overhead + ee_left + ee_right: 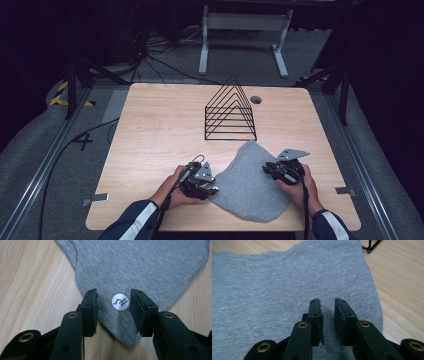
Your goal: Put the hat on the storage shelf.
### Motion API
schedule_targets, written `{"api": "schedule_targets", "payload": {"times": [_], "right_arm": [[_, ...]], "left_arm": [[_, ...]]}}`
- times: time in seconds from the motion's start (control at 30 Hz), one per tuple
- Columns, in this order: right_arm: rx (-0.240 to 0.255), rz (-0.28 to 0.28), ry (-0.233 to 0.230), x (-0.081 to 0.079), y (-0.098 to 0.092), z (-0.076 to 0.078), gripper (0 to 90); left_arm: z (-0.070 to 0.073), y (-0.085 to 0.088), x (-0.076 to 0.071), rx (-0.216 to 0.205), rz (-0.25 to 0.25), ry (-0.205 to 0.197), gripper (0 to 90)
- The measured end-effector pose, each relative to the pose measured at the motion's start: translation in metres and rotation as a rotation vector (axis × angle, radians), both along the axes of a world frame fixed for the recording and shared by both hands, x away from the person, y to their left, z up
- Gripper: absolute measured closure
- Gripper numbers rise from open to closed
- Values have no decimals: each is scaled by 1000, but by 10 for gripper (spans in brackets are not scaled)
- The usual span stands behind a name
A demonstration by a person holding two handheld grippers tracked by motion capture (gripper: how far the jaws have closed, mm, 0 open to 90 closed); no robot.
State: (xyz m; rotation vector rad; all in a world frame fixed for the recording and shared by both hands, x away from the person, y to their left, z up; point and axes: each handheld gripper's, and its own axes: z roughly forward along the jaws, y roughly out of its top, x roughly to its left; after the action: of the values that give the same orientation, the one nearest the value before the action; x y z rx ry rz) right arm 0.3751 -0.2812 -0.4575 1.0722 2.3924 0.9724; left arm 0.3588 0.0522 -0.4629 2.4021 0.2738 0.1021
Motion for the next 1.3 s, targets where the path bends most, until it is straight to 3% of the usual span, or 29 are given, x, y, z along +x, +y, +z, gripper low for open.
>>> {"api": "schedule_targets", "payload": {"times": [0.03,0.3,0.53,0.57,0.7,0.8,0.9,0.97,1.13,1.17,1.2,1.23,1.3], "right_arm": [[1,2,3,1,1,0,770],[-55,83,-37,15,25,0,838],[-49,126,-25,34,47,0,850],[-53,133,-20,37,51,0,851],[-53,155,-12,45,63,1,853],[-52,166,-17,49,72,0,853],[-56,171,-35,51,82,-1,848],[-78,163,-62,50,86,-1,790],[-34,146,-75,41,73,5,770],[-19,144,-71,37,67,8,770],[-2,148,-64,33,63,9,769],[-1,153,-63,30,59,10,768],[-13,161,-70,18,51,11,768]], "left_arm": [[-2,1,-2,-18,7,7,589],[-1,9,-19,-18,3,26,609],[-2,6,-33,-31,-22,60,618],[-3,1,-35,-49,-31,70,620],[-2,-11,-43,-35,-68,72,620],[-3,-23,-50,-50,-83,71,620],[-3,-33,-55,-49,-101,67,619],[-3,-39,-57,-47,-110,53,612],[0,-41,-55,-29,-87,10,558],[4,-38,-53,-55,-59,7,552],[6,-37,-51,-55,-62,6,546],[6,-37,-51,-55,-62,6,533],[14,-28,-41,-82,-16,-8,511]]}}
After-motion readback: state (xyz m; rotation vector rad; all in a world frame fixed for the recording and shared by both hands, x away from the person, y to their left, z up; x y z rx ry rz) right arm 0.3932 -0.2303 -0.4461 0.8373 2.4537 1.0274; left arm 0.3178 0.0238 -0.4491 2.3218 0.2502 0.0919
